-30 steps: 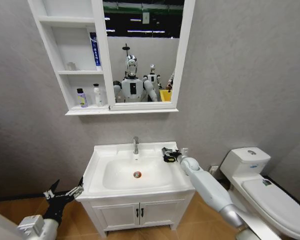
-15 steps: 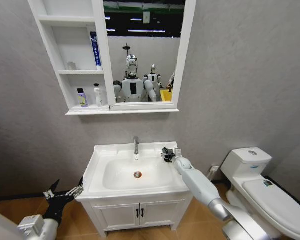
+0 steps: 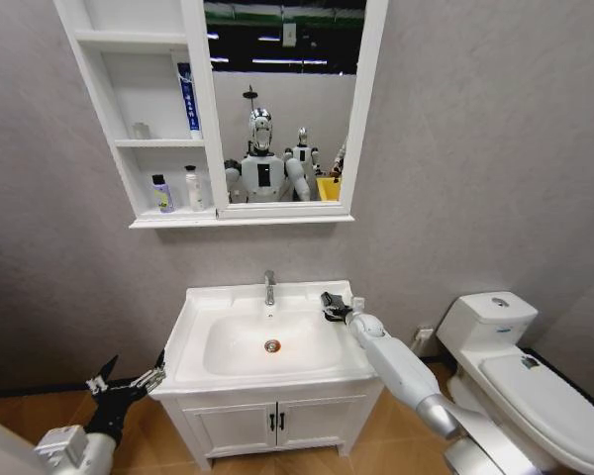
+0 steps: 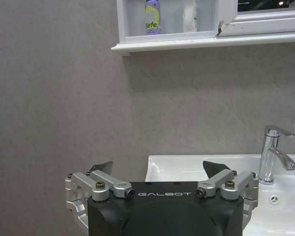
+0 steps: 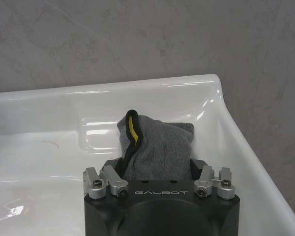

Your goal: Move facial cleanser and shampoo from washbasin to cabinet, then wipe washbasin with towel.

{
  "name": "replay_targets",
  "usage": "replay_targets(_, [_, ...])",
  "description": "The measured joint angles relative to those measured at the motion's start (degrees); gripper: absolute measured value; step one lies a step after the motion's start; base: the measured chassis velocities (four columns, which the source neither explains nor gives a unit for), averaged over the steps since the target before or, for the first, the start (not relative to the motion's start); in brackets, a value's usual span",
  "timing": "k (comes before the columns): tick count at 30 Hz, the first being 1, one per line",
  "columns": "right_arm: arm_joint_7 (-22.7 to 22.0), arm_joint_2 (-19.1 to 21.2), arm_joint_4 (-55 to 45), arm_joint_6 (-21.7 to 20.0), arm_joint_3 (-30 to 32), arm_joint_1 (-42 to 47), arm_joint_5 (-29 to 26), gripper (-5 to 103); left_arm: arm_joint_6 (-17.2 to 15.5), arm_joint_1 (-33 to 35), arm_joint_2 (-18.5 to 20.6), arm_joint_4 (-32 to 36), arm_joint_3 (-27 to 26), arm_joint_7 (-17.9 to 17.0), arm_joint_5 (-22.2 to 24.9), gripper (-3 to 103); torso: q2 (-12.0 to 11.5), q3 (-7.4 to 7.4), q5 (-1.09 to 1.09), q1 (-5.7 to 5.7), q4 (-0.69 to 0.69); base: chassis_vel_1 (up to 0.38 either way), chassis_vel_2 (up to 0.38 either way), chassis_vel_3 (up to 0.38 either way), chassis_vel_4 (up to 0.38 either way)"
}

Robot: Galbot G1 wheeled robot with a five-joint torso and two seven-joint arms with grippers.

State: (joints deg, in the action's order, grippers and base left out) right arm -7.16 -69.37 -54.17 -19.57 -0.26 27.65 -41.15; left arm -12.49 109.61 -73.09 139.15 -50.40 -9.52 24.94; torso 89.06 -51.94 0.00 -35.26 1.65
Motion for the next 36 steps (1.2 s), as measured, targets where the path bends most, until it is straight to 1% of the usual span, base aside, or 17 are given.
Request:
replay_targets(1, [0.0,0.1,0.0,0.0,0.0,0.0,0.0,72,0.0,0.0,0.0,0.0,0.0,0.0,0.0,100,0.0,0.00,0.00,0.00,0.00,0.000,0.000,0.000,0.000])
replay_targets(3, [0.0,0.3,-0.2,-0.1,-0.1,0.0,-0.1,61,0.0,0.0,0.0,0.0,0.0,0.0,0.0,100,0.0,0.00,0.00,0.00,0.00,0.000,0.000,0.000,0.000])
replay_targets(4, [0.0,0.3,-0.2,-0.1,-0.1,0.0,-0.1,61,0.0,0.0,0.0,0.0,0.0,0.0,0.0,100,0.0,0.00,0.00,0.00,0.00,0.000,0.000,0.000,0.000])
replay_targets(6, [0.0,0.6,-0.8,-0.2,-0.1,0.4,-0.4,50,0.0,0.0,0.0,0.0,0.0,0.0,0.0,100,0.0,0.00,0.00,0.00,0.00,0.000,0.000,0.000,0.000])
replay_targets(7, [0.0,0.6,-0.8,-0.2,-0.1,0.4,-0.4,50,0.0,0.0,0.0,0.0,0.0,0.0,0.0,100,0.0,0.00,0.00,0.00,0.00,0.000,0.000,0.000,0.000])
replay_targets(9, [0.0,0.7,-1.2,-0.3,0.0,0.7,-0.4,39,0.0,0.0,0.0,0.0,0.0,0.0,0.0,100,0.0,0.00,0.00,0.00,0.00,0.000,0.000,0.000,0.000])
replay_targets(10, [0.0,0.7,-1.2,-0.3,0.0,0.7,-0.4,39,0.0,0.0,0.0,0.0,0.0,0.0,0.0,100,0.0,0.00,0.00,0.00,0.00,0.000,0.000,0.000,0.000])
replay_targets(15, [0.5,1.0,-1.7,-0.4,0.4,1.5,-0.3,18,0.0,0.0,0.0,0.0,0.0,0.0,0.0,100,0.0,0.00,0.00,0.00,0.00,0.000,0.000,0.000,0.000])
replay_targets(16, [0.5,1.0,-1.7,-0.4,0.4,1.5,-0.3,18,0.0,0.0,0.0,0.0,0.0,0.0,0.0,100,0.0,0.00,0.00,0.00,0.00,0.000,0.000,0.000,0.000])
replay_targets(20, [0.9,1.3,-2.6,-0.4,0.9,2.4,-0.1,5,0.0,0.0,0.0,0.0,0.0,0.0,0.0,100,0.0,0.01,0.00,0.00,0.00,0.000,0.000,0.000,0.000])
replay_targets(24, [1.2,1.9,-4.7,-0.5,1.1,3.2,0.2,5,0.0,0.0,0.0,0.0,0.0,0.0,0.0,100,0.0,0.00,0.01,0.00,0.01,0.000,0.000,0.000,0.000])
replay_targets(27, [0.8,3.7,-13.0,-0.9,0.9,4.7,0.6,5,0.0,0.0,0.0,0.0,0.0,0.0,0.0,100,0.0,0.00,-0.01,0.00,0.01,0.000,0.000,0.000,0.000])
replay_targets(29, [0.8,3.8,-13.6,-0.9,0.8,4.8,0.8,5,0.0,0.0,0.0,0.0,0.0,0.0,0.0,100,0.0,0.00,-0.01,0.00,0.01,0.000,0.000,0.000,0.000])
replay_targets(30, [0.3,5.1,-19.2,-1.1,-0.8,5.8,1.6,5,0.0,0.0,0.0,0.0,0.0,0.0,0.0,100,0.0,0.00,-0.01,0.00,0.00,0.000,0.000,0.000,0.000])
replay_targets(32, [-0.8,5.8,-22.5,-1.7,-2.2,6.7,0.7,5,0.0,0.0,0.0,0.0,0.0,0.0,0.0,100,0.0,0.00,-0.02,0.00,0.00,0.000,0.000,0.000,0.000])
replay_targets(35, [-7.4,6.1,-29.7,-4.7,-5.8,9.1,-6.4,5,0.0,0.0,0.0,0.0,0.0,0.0,0.0,100,0.0,0.01,0.00,0.01,0.00,0.000,0.000,0.000,0.000])
replay_targets(36, [-7.4,6.1,-29.7,-4.7,-5.8,9.1,-6.4,5,0.0,0.0,0.0,0.0,0.0,0.0,0.0,100,0.0,0.01,0.00,0.01,0.00,0.000,0.000,0.000,0.000])
